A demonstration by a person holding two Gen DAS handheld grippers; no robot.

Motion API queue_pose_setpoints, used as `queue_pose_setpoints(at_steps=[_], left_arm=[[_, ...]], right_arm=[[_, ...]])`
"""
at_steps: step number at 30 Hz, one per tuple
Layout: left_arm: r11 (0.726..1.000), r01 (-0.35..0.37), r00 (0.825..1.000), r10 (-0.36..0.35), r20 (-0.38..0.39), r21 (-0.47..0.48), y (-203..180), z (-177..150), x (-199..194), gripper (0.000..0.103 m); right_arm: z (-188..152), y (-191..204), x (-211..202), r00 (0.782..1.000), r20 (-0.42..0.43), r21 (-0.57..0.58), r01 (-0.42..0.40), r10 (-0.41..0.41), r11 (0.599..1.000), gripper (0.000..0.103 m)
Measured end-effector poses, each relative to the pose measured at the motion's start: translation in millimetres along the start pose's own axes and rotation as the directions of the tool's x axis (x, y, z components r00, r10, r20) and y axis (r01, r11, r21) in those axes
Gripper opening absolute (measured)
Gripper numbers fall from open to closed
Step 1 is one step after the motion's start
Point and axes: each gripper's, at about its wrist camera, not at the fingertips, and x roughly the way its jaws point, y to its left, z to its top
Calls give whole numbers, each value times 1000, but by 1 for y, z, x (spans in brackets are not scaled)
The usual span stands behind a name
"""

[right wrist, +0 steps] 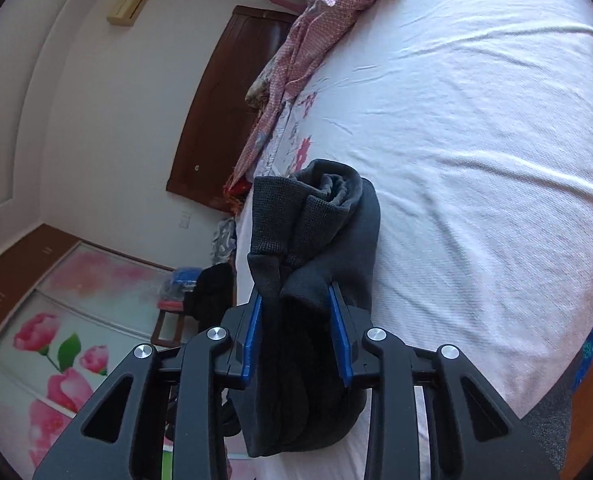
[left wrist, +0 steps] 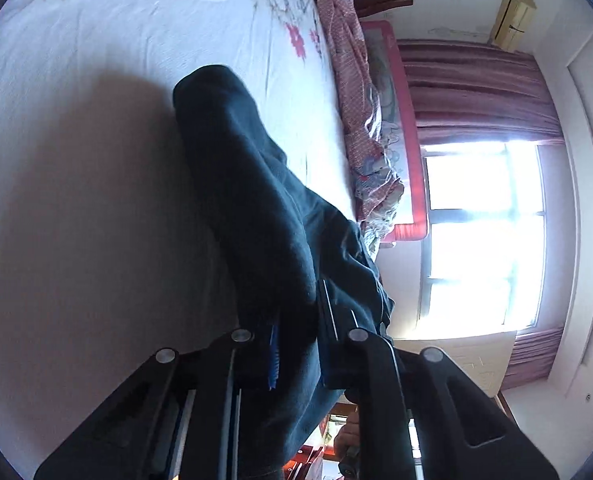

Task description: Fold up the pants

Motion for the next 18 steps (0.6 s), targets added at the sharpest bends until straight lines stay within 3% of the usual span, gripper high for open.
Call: queue_pose_setpoints(at_steps=[6,8,10,13,17,18], left_arm=[[997,4,999,-7,45,72,-35,37,-28,13],[994,3,997,-11,72,107,-48,52,-45,14],[990,-5,995,-9,103,139,-58,67,-67,14],[980,-56,987,25,160,192,-62,84,-110,14],[972,-157,982,135,132,177,-24,92,-142,14],[967,-207,975,190,117,152,-7,92,-144,14]], right_arm=[[15,50,34,998,-12,-69,-67,66,995,26],[14,63,48,996,-18,-86,-94,93,992,17],[12,74,63,988,-18,-91,-156,155,984,0],[-2,85,86,984,-60,-68,-173,169,983,0],[-29,81,99,989,-137,-92,-66,53,994,2],[-32,73,97,992,-129,-83,-10,-1,996,14]])
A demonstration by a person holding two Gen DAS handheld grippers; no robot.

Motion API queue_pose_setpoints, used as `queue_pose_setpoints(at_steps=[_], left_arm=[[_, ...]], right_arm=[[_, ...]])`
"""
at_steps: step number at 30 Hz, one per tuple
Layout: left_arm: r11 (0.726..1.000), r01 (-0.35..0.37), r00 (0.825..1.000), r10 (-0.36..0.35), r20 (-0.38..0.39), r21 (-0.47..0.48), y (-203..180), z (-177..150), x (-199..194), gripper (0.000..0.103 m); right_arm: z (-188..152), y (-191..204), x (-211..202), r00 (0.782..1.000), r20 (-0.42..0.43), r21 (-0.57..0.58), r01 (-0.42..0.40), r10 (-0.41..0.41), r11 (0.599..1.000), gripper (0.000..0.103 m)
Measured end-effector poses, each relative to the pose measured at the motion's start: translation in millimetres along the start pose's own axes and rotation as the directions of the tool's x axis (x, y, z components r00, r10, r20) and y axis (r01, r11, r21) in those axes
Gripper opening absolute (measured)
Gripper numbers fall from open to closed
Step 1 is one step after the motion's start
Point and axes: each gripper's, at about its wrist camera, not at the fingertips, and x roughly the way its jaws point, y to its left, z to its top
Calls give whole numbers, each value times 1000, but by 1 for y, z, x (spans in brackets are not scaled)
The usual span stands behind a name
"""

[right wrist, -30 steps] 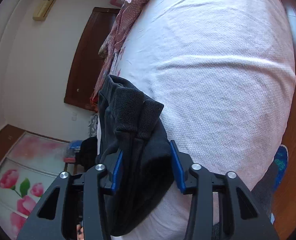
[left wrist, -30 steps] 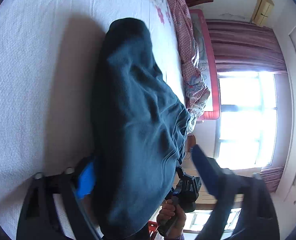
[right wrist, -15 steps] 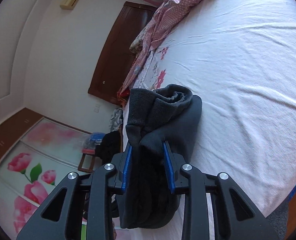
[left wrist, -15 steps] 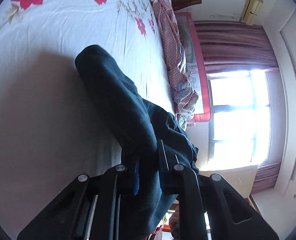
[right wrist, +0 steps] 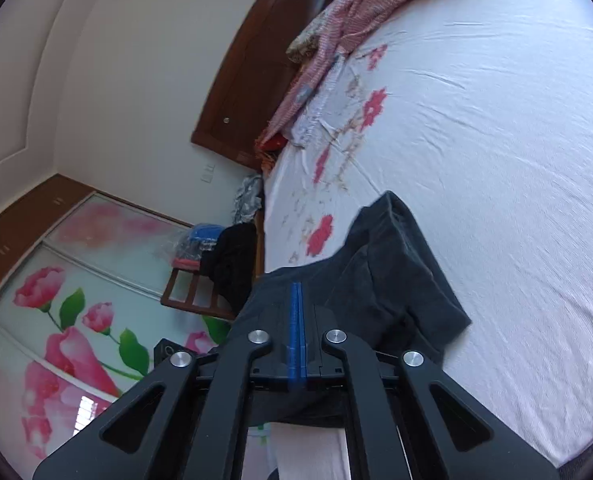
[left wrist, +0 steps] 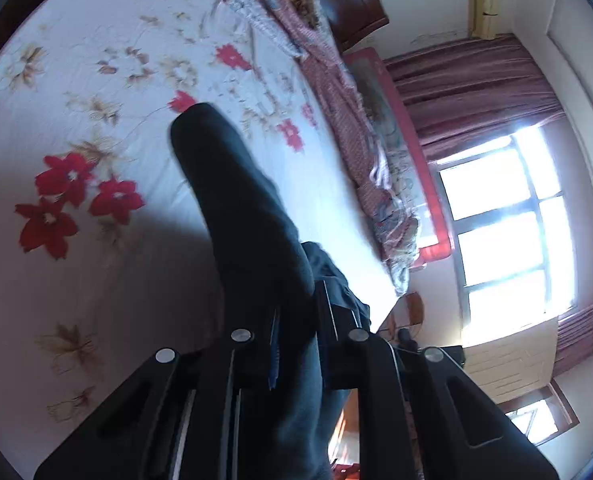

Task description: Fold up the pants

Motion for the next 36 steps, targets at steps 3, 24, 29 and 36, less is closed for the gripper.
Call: queue_pose_setpoints(at_steps=[3,24,29,36], left_arm=[[997,-32,999,31,-10,-74,48,-16,7,13],[990,-79,997,80,4,-114,76,-8,-34,54],[996,-75,997,76,19,-38,51,-1,-56,65],[988,-143,989,145,-36,67,38,-14,-44,81]], right_arm=[[0,-20,-8,997,7,22,72,-72,997,55],[-46,-50,39,947,-218,299,-164,235,940,28],[-69,-81,40,961,-274,197,87,-30,977,28],[-40,-73,2,963,-271,87,35,-11,996,78]])
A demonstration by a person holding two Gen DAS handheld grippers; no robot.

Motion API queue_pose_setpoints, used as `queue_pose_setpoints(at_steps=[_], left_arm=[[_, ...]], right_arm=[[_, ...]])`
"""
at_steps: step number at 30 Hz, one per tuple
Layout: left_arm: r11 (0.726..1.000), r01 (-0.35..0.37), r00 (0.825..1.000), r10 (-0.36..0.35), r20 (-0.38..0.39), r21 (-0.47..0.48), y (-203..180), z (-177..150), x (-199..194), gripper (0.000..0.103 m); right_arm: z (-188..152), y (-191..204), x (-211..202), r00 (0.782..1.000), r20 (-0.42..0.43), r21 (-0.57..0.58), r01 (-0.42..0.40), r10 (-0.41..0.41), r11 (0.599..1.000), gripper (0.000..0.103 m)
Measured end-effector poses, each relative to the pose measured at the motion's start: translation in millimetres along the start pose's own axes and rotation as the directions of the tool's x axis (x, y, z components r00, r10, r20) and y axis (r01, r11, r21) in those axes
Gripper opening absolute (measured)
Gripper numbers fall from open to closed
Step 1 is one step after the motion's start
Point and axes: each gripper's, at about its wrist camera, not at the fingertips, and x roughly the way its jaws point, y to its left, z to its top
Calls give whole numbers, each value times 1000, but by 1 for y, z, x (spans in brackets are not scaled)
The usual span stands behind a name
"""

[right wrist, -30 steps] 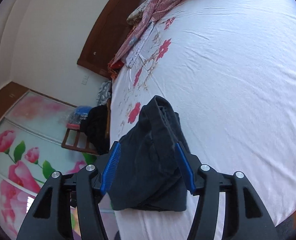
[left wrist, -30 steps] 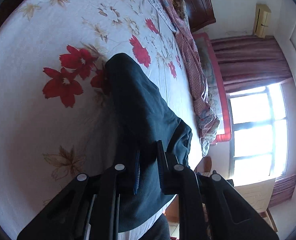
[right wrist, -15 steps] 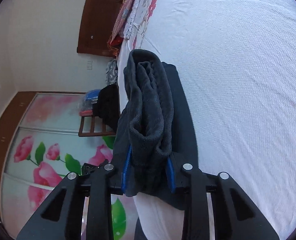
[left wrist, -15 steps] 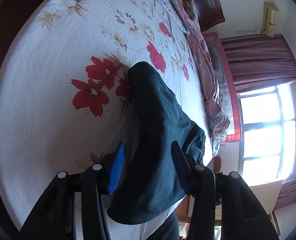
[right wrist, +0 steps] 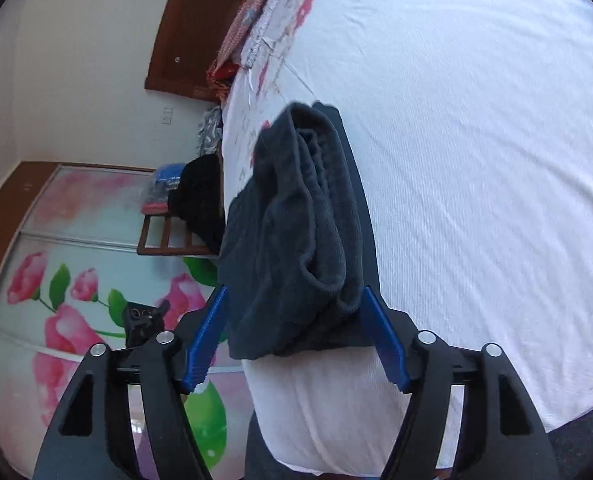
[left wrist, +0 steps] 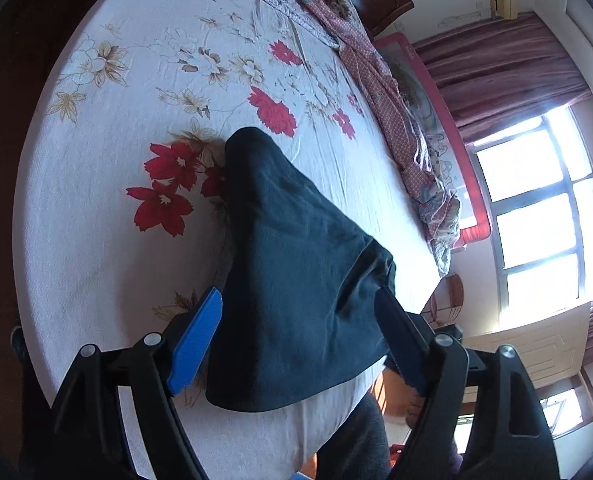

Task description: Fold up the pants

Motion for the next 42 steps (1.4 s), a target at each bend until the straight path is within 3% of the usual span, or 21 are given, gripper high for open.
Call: queue_pose_setpoints(at_steps=[2,6,9,15,16,17,18,19,20,22,26,29,31,33,35,37,38,39,40,41,42], left_arm=[[998,-56,998,56,0,29,4,-3,11,84],[996,-80,996,81,-30,41,12,-4,38,88],[994,-97,994,100,-42,52,17,-4,52,88],[1000,17,993,-17,-119,-4,31,-4,86,95],[1000,25,993,-25,-114,-3,30,-4,87,96],[999,36,993,-38,-113,-20,30,-3,87,91],[997,61,991,-67,-115,-49,32,-3,88,81],[993,71,987,-83,-134,-92,34,-2,91,42],[994,36,989,-50,-138,-103,35,-3,93,34],[999,31,992,-34,-125,-26,21,-4,88,25],[996,79,996,-77,-44,43,-14,9,65,24],[992,107,994,-109,29,72,-37,26,49,24],[987,137,985,-145,89,87,-46,32,40,24],[982,170,973,-180,146,78,-46,36,34,24],[982,182,968,-189,166,60,-38,38,35,24],[986,162,979,-157,127,-30,-11,34,47,25],[992,104,990,-96,100,-70,3,30,57,31],[995,0,998,6,64,-99,21,23,64,34],[987,-103,994,107,25,-126,40,13,72,44],[981,-111,993,115,15,-159,57,6,72,44],[981,-25,997,39,73,-191,66,-1,61,48]], right_arm=[[15,-7,-2,1000,24,-2,4,-4,1000,80],[31,-23,38,997,-61,44,-45,47,998,80],[32,-18,54,989,-53,21,-136,137,990,80],[29,5,77,988,-120,-52,-105,98,993,79],[27,11,79,988,-126,-73,-98,88,992,64],[24,18,82,987,-137,-86,-92,80,992,51],[24,21,85,987,-146,-83,-79,67,993,38],[24,22,84,988,-140,-78,-82,70,994,34],[25,29,83,990,-130,-103,-67,53,992,33],[28,51,83,992,-124,-181,-27,5,983,31],[51,89,77,993,-118,-311,-32,-5,950,30],[86,120,75,995,-103,-409,-26,-18,912,30],[102,134,75,996,-87,-460,-40,-1,887,30],[116,137,79,996,-91,-467,-53,12,883,29],[124,125,92,993,-114,-453,-28,-27,891,29],[124,95,116,979,-185,-418,4,-90,908,36],[120,81,129,968,-200,-392,61,-150,918,41],[112,61,138,946,-215,-377,150,-244,914,73],[103,46,142,925,-234,-380,198,-301,904,86],[96,43,132,949,-193,-404,155,-250,901,86],[92,41,119,959,-149,-396,164,-240,904,85]])
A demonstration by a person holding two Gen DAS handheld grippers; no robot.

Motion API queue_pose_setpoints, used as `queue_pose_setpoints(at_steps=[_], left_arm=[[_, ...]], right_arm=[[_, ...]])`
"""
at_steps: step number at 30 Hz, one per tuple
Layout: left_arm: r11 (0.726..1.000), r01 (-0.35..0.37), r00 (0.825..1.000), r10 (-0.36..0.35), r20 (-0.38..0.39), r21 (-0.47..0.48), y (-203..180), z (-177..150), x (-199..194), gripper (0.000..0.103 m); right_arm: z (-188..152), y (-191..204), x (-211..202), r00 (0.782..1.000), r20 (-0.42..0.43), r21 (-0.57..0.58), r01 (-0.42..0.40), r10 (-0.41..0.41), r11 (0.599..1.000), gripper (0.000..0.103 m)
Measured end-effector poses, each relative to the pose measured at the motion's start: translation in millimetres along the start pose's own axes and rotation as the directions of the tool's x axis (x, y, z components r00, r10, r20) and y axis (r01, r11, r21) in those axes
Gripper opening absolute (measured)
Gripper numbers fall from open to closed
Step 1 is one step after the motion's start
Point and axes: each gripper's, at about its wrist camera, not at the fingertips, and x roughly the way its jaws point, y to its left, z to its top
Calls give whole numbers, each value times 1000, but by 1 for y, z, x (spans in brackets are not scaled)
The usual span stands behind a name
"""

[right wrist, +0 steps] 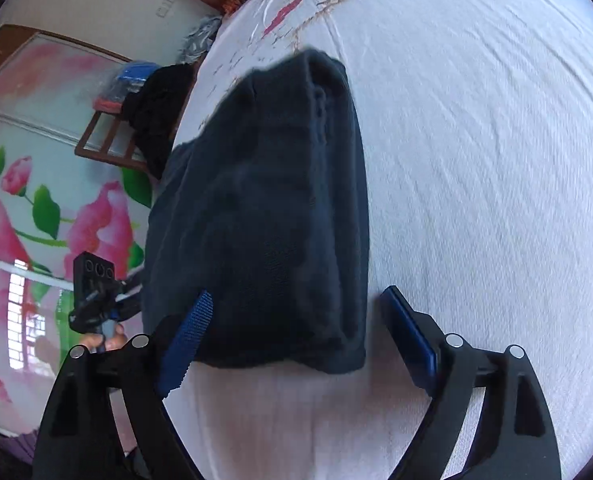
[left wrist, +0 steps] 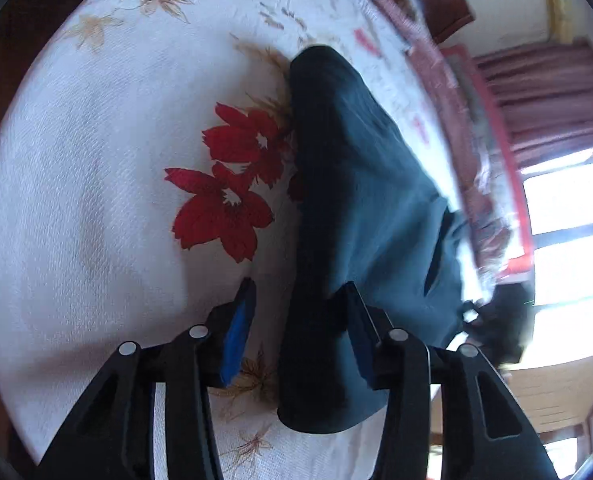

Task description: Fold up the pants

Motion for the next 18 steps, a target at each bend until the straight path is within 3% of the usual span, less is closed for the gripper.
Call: queue_pose_setpoints(at_steps=[2,4,6,9,11,12,13,14,15,16,18], left_arm=[[995,-89,992,94,84,-54,3,-5,-27,58],[994,-107,979,102,175,22,-16,-10,-51,61],[983,-138,963,105,248,123,-46,-12,-62,73],[956,-68,974,2,226,285,-95,-21,-48,81],[917,-54,985,-16,170,396,-120,-32,-25,81],[900,-61,991,2,136,431,-128,-40,-13,81],[884,-106,993,66,103,456,-129,-46,2,81],[871,-147,989,125,78,469,-121,-51,14,81],[867,-171,985,165,54,467,-110,-56,23,80],[872,-179,983,174,55,456,-95,-61,23,72],[902,-116,993,96,70,416,-77,-64,12,67]], right_arm=[[-12,-10,-23,997,77,95,-30,23,995,85],[-18,-8,-51,978,208,121,-43,17,992,85],[-15,11,-62,950,297,87,-127,96,988,85],[-2,42,-46,909,334,69,-289,251,955,85],[4,48,-26,878,340,74,-381,336,922,85],[3,44,-14,880,342,109,-386,330,916,85],[-4,30,-1,887,336,168,-387,316,907,85],[-13,13,7,896,341,223,-372,285,901,78],[-27,-6,12,885,371,252,-388,282,887,62],[-38,-23,13,898,374,303,-356,233,884,4],[-49,-38,10,872,404,351,-427,276,833,0]])
